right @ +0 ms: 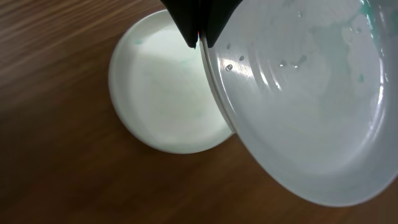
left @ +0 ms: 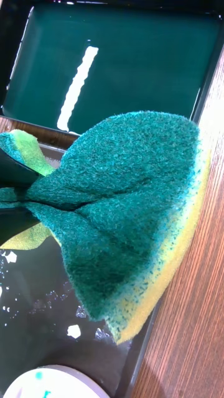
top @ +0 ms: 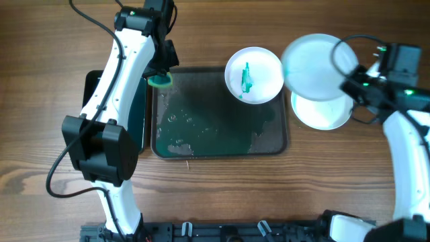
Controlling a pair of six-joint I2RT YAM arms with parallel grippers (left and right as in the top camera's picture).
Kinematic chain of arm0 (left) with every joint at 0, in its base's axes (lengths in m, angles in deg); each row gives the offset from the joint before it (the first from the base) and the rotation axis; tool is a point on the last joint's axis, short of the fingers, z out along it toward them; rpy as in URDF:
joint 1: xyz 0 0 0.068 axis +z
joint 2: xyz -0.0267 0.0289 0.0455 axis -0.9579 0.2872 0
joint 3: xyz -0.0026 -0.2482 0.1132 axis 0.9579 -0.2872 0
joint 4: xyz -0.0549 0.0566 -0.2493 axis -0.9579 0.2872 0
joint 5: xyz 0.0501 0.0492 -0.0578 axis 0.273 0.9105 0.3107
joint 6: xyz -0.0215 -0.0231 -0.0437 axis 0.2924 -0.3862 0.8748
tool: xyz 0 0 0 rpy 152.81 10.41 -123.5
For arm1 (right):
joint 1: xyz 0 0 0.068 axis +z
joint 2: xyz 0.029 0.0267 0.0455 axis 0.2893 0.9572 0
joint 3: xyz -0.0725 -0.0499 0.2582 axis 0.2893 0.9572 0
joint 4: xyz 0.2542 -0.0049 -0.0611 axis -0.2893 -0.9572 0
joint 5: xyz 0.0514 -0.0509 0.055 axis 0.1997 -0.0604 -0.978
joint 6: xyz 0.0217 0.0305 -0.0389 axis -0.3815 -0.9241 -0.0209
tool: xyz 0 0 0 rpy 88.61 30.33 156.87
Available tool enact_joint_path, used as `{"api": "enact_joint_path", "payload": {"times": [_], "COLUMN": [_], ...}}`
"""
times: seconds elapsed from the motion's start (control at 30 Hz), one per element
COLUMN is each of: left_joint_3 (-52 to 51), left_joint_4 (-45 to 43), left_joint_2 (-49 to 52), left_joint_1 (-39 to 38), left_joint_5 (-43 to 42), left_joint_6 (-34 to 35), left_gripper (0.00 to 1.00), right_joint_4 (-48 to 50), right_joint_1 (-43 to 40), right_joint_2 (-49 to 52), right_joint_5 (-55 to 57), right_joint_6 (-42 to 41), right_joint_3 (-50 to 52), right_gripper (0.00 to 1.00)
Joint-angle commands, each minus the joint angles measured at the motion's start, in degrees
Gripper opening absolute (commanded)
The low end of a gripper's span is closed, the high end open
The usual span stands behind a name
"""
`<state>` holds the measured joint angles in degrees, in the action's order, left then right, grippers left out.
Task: Clean dirty plates on tray and stack at the side
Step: 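Lift the plate with the right gripper and stack it on the first, then move the right gripper to the last plate's rim and drag it center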
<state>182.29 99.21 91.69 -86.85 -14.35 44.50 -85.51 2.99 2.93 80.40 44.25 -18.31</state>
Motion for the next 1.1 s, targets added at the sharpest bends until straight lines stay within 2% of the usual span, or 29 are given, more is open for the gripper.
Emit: {"api": "enact_joint_path", "payload": {"times": [0.0, 0.23, 0.43, 0.5, 0.53, 0.63, 0.73, 0.83, 0.93, 0.97, 1.07], "left_joint_3": [0.79, 0.79, 0.79, 0.79, 0.79, 0.79, 0.79, 0.79, 0.79, 0.79, 0.79], "left_joint_4": [-0.04, -0.04, -0.07, -0.07, -0.07, -0.07, -0.07, -0.07, -0.02, -0.02, -0.02], "left_joint_2": [-0.07, -0.07, -0.07, -0.07, -0.07, -0.07, -0.07, -0.07, -0.07, -0.07, -0.07], "left_joint_1": [-0.11, -0.11, -0.11, -0.11, -0.11, -0.11, -0.11, -0.11, -0.11, -0.11, -0.11], "left_joint_5": [-0.28, -0.28, -0.28, -0.31, -0.28, -0.28, -0.28, -0.31, -0.31, -0.31, -0.31], "left_joint_6": [0.94, 0.96, 0.96, 0.94, 0.96, 0.94, 0.94, 0.96, 0.96, 0.96, 0.96], "left_gripper": [0.04, 0.04, 0.04, 0.04, 0.04, 0.04, 0.04, 0.04, 0.04, 0.04, 0.04], "right_joint_4": [-1.03, -0.28, -0.33, -1.9, -3.41, -8.46, -10.34, -6.86, -0.9, 0.26, 1.05], "right_joint_1": [-5.07, -5.66, -5.66, -5.66, -5.64, -5.64, -4.46, -0.31, 8.74, 11.93, 19.58], "right_joint_2": [7.04, 21.24, 22.36, 22.01, 21.79, 20.02, 17.27, 16.41, 17.75, 18.67, 22.38], "right_joint_5": [-1.55, 1.73, 2.58, 2.54, 2.54, 2.45, -5.33, -19.06, -17.18, -15.13, -7.58], "right_joint_6": [0.52, 1.75, 1.97, 1.97, 1.95, 3.63, 10.93, 16.52, 16.65, 15.3, 3.19], "right_joint_3": [1.64, 1.64, 1.62, 1.18, 0.46, -3.74, -9.09, -11.85, -11.85, -11.85, -11.85], "right_gripper": [0.04, 0.04, 0.04, 0.15, 0.18, 0.21, 0.25, 0.34, 0.39, 0.39, 0.33]}}
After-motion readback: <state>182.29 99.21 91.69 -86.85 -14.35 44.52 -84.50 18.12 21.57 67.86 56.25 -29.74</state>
